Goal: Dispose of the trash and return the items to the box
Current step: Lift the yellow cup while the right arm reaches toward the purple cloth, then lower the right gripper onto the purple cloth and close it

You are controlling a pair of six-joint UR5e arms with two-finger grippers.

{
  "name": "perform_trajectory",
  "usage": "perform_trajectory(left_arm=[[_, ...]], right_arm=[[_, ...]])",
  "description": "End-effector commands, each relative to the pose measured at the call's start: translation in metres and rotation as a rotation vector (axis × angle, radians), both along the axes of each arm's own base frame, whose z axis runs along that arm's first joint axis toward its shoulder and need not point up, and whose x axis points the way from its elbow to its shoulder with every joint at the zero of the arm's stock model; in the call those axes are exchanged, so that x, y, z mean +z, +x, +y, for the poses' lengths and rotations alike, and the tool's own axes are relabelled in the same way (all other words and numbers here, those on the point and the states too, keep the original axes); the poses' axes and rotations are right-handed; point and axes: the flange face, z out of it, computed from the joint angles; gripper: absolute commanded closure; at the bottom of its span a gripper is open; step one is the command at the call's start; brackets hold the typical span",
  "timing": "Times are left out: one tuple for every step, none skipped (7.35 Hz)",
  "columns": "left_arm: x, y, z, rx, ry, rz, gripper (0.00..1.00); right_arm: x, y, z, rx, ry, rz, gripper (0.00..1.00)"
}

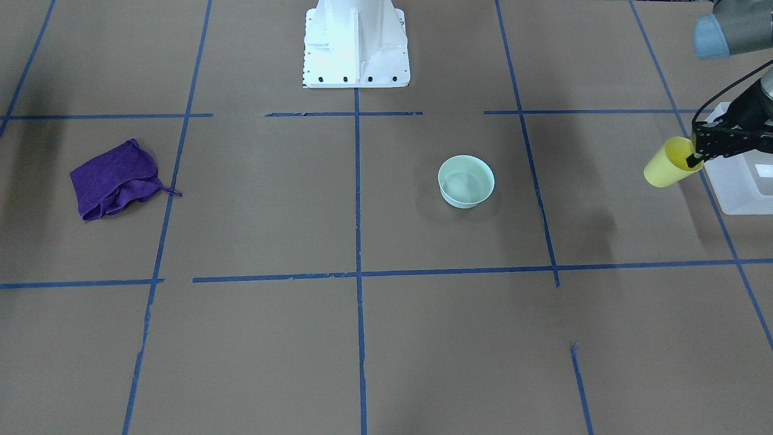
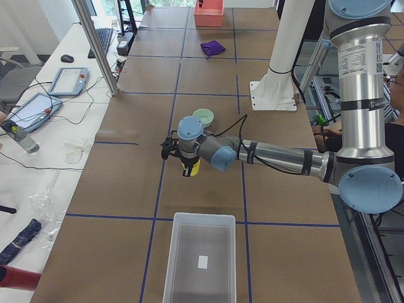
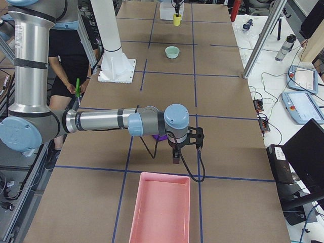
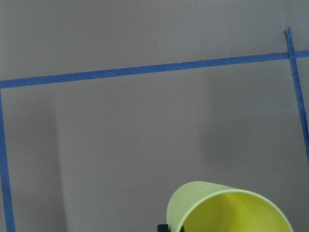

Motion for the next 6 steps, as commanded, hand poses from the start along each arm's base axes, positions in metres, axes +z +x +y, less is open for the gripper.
perform_trajectory(left_arm=[[-0.016,-0.047,-0.027,-0.006,0.047,-0.048,1.00],[-0.018,-0.057,-0.030,-0.006,0.068,-0.053,1.00],[-0.016,-0.069,-0.031,-0.009,0.089,-0.061,1.00],[-0.014,-0.082,-0.032,-0.020,0.106,-0.073,1.00],[-0.016,-0.087,-0.032,-0.022,0.119,-0.076,1.00],[-0.011,-0.107,-0.031,-0.022,0.134,-0.091,1.00]], right_arm=[[-0.022,-0.062,-0.004,0.049,-0.010,-0.033,0.00],[-0.027,-0.102,-0.001,0.034,-0.003,-0.020,0.00],[-0.033,-0.142,0.002,-0.011,0.021,0.001,0.00],[-0.036,-0.169,0.005,-0.051,0.036,0.016,0.00],[-0.047,-0.194,0.005,-0.056,0.018,0.009,0.00],[-0.070,-0.239,-0.001,-0.030,0.013,0.022,0.00]])
